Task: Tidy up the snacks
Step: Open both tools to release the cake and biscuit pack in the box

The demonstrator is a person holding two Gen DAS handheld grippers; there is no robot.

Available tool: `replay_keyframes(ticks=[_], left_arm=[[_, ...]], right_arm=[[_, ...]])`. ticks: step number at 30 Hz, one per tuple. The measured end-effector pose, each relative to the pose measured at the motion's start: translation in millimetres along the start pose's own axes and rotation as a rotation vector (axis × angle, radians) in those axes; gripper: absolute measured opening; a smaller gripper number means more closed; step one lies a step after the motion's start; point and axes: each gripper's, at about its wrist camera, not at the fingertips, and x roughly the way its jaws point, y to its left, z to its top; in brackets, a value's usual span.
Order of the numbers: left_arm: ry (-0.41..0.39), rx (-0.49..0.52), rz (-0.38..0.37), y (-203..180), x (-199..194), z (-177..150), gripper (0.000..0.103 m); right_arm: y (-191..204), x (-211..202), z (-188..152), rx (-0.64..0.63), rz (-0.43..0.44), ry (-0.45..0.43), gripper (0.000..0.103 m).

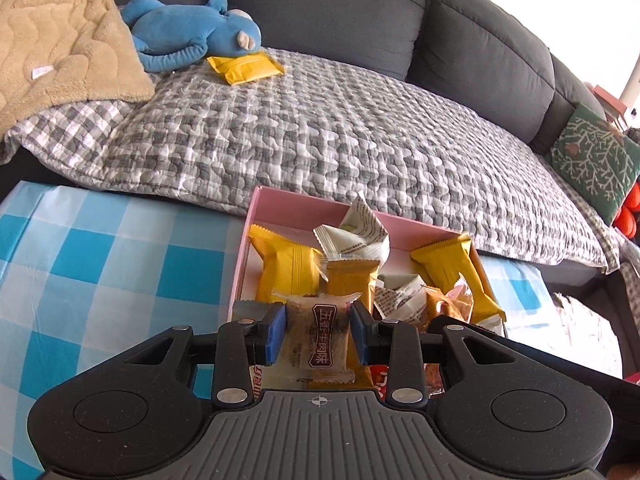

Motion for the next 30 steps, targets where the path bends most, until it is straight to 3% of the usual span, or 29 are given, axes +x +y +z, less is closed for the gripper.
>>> replay_keyframes(ticks=[4, 7, 11, 19, 23, 30], left_arm=[[0.001, 0.006, 0.001, -2, -1, -1, 0.034], [-0.006, -0.012, -0.008, 0, -7, 1, 0.034], [-0.006, -0.033, -0.016, 4, -14, 1, 0.043], [-0.028, -0.047, 0.029, 7, -40, -4, 0.047], [-0.037, -0.039, 0.079, 8, -58, -21, 0.058], [0.015, -0.076, 0.105, 9, -80, -51, 0.062]], right_arm=[[2, -3, 1, 0.009, -0.021, -0.031, 0.039], [1, -9, 2, 0.016, -0.026, -0.051, 0.048], [1, -18, 3, -0.006, -0.058, -0.06, 0.049], [-1, -41, 7, 0.052, -0.042, -0.048, 0.049], [4, -50, -1, 0.01, -0.103, -0.011, 0.049], [19, -75, -15, -0.091, -0.213, 0.019, 0.05]])
